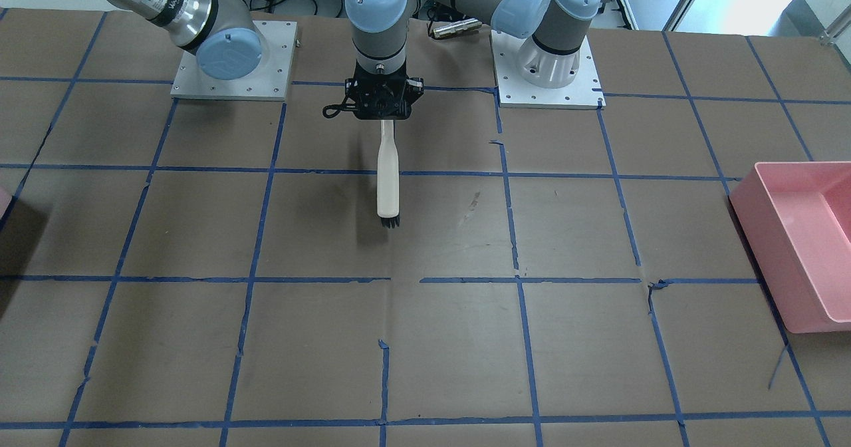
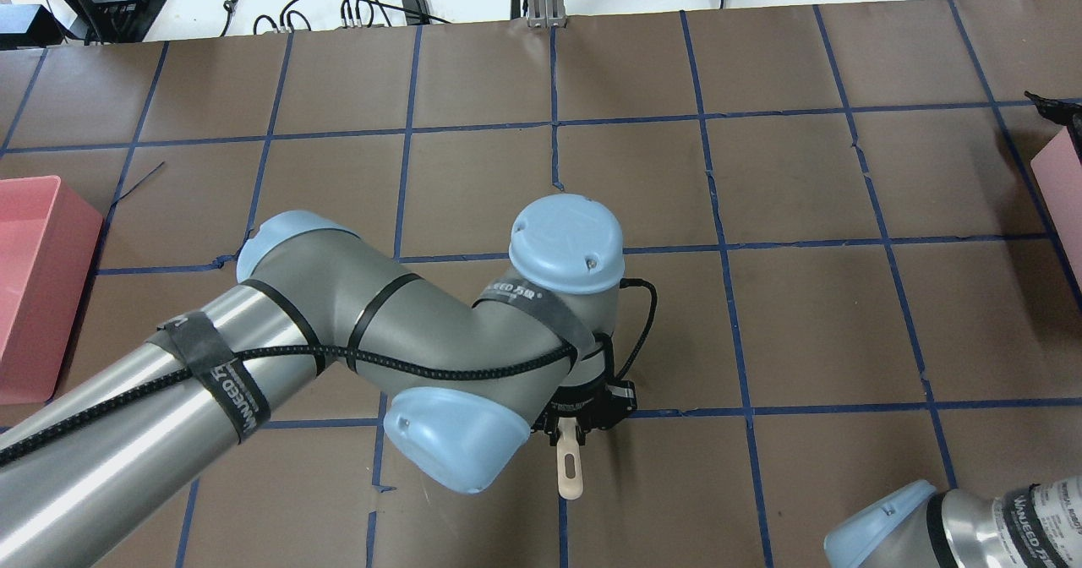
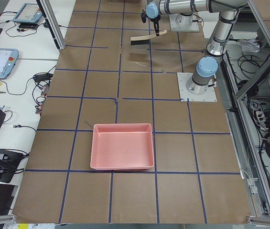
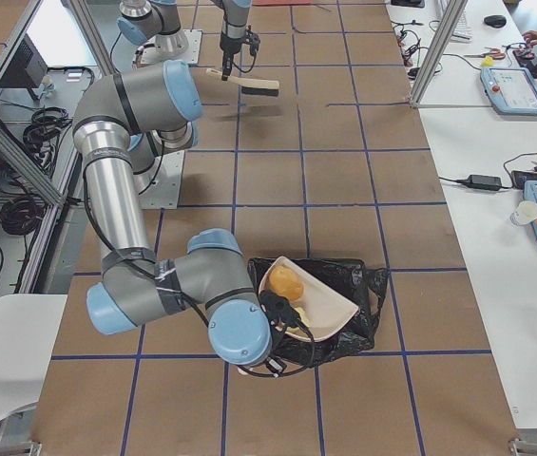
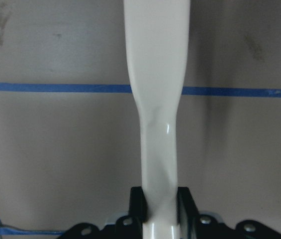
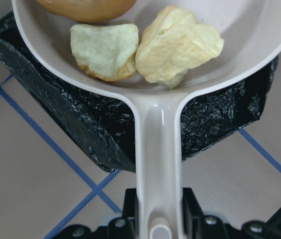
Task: Sweep and dump trash in nearest bin
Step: 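Tip the dustpan over the black-bagged bin with the right gripper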
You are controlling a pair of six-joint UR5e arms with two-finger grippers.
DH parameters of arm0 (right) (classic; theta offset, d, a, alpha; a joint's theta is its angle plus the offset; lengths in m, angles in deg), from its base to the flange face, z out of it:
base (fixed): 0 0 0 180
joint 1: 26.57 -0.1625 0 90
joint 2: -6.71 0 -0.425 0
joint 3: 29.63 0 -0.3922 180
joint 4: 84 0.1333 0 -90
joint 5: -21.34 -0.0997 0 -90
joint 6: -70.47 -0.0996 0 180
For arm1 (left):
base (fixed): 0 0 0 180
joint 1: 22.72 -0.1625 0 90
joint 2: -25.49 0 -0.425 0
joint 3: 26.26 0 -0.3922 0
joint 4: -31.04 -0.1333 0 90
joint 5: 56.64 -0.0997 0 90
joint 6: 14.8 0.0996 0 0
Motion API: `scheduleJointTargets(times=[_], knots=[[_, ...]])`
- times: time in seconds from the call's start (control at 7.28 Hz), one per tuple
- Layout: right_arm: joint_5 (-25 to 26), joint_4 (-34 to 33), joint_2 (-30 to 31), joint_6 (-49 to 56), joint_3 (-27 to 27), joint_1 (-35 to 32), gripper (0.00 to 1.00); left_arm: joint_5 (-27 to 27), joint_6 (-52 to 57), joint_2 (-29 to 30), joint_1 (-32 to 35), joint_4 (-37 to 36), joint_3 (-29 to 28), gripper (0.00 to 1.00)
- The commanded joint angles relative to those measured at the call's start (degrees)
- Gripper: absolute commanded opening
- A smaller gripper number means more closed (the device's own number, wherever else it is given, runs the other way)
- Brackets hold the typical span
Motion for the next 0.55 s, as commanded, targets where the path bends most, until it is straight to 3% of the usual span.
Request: scheduleJointTargets(times=[0.0, 0.41], knots=[[6.30, -7.90, 0.09, 5.56, -0.17, -2.84, 0.00, 0.13, 0.41, -2.60, 0.71, -7.00, 6.68, 0.00], [15.35, -13.61, 0.44, 10.12, -1.04, -7.58, 0.00, 0.31, -3.70, -6.92, 0.89, -7.19, 12.05, 0.00]])
